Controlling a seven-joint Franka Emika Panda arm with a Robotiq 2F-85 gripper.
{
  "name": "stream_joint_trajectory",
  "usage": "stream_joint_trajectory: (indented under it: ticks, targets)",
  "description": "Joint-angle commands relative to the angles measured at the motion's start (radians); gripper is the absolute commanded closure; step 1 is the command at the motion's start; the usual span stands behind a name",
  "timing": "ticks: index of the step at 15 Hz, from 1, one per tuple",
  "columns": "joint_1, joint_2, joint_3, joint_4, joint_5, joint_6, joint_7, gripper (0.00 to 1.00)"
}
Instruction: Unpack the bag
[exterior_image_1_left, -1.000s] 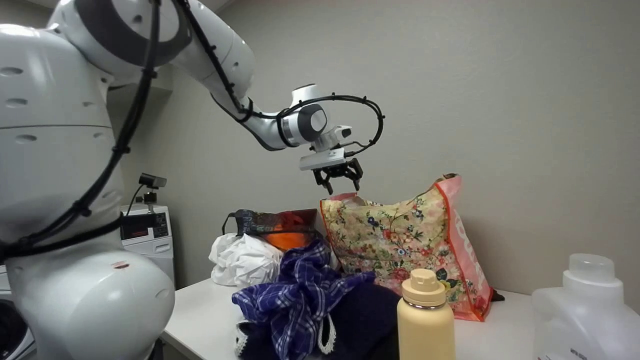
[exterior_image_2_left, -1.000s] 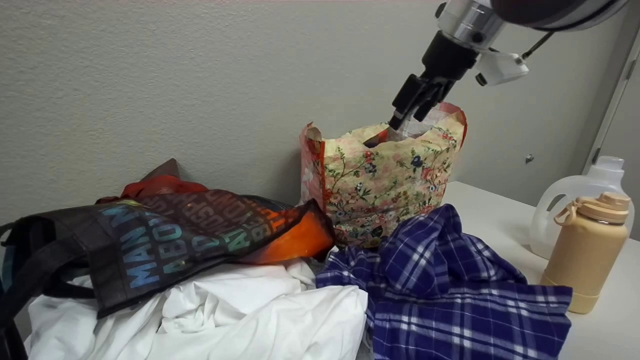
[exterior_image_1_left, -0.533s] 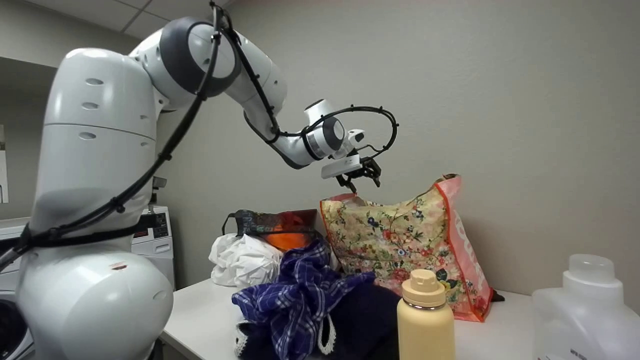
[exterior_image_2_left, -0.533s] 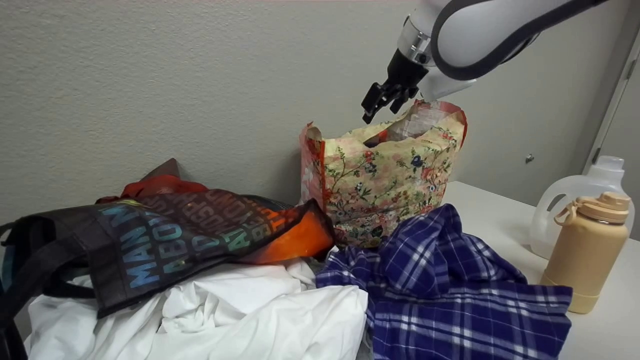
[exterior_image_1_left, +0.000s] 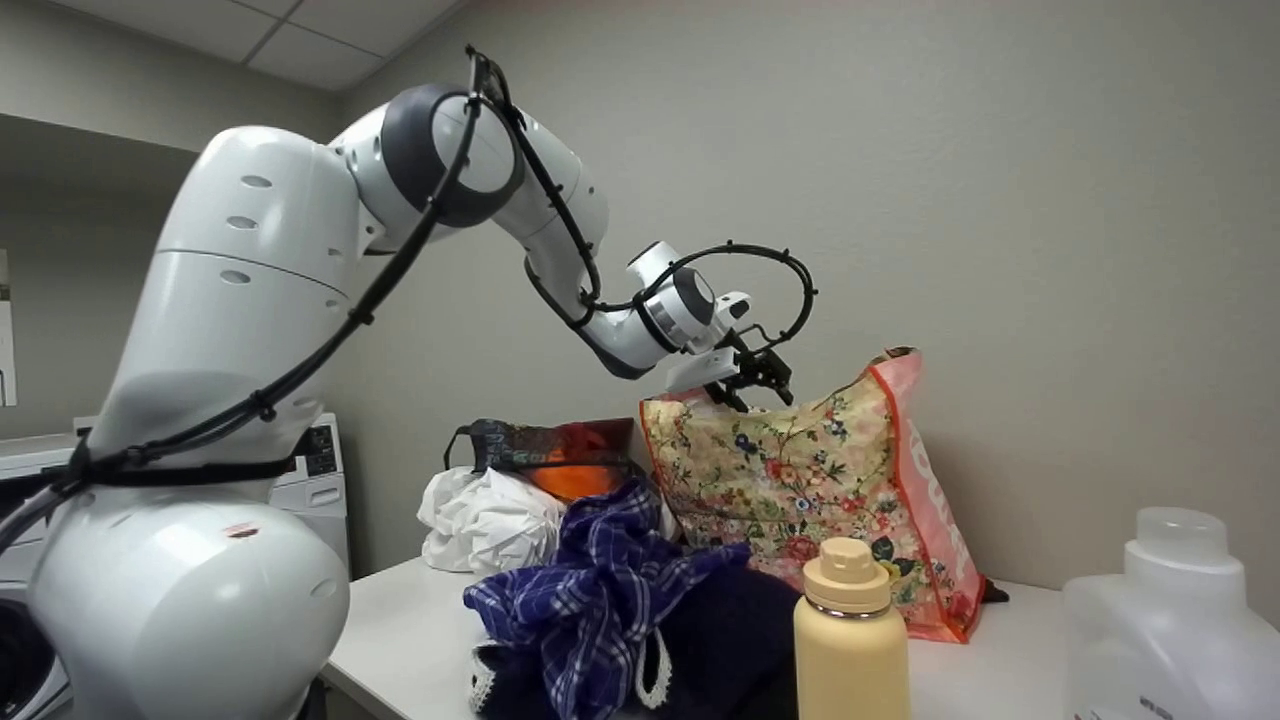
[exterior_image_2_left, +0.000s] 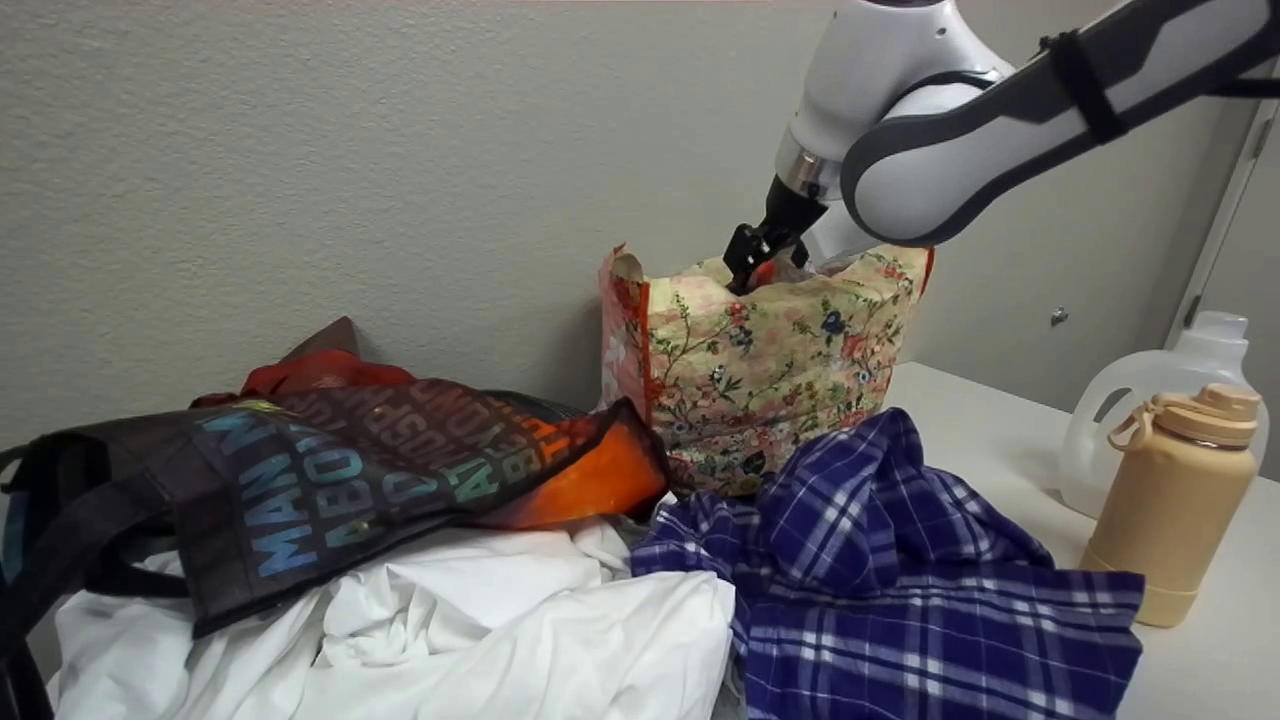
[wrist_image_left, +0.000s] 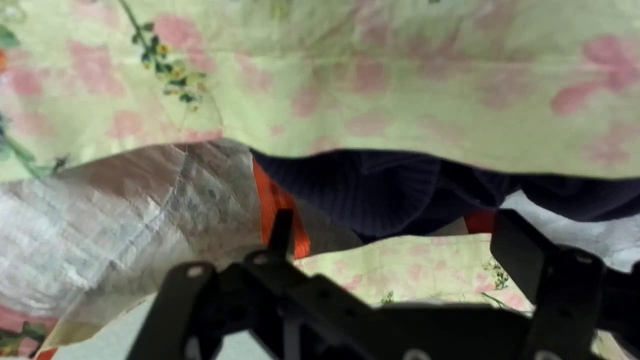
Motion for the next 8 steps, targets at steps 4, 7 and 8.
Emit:
stream_joint_trajectory:
  ticks: [4,7,8]
  targets:
    - [0.052,0.122,-0.054,0.048,-0.016,-0.005,0.136,0.00]
    - [0.074,0.161,-0.077,0.057,-0.008,-0.007,0.144,0.32]
    - [0.079,0.169,-0.085,0.062,-0.004,-0.009,0.142,0.42]
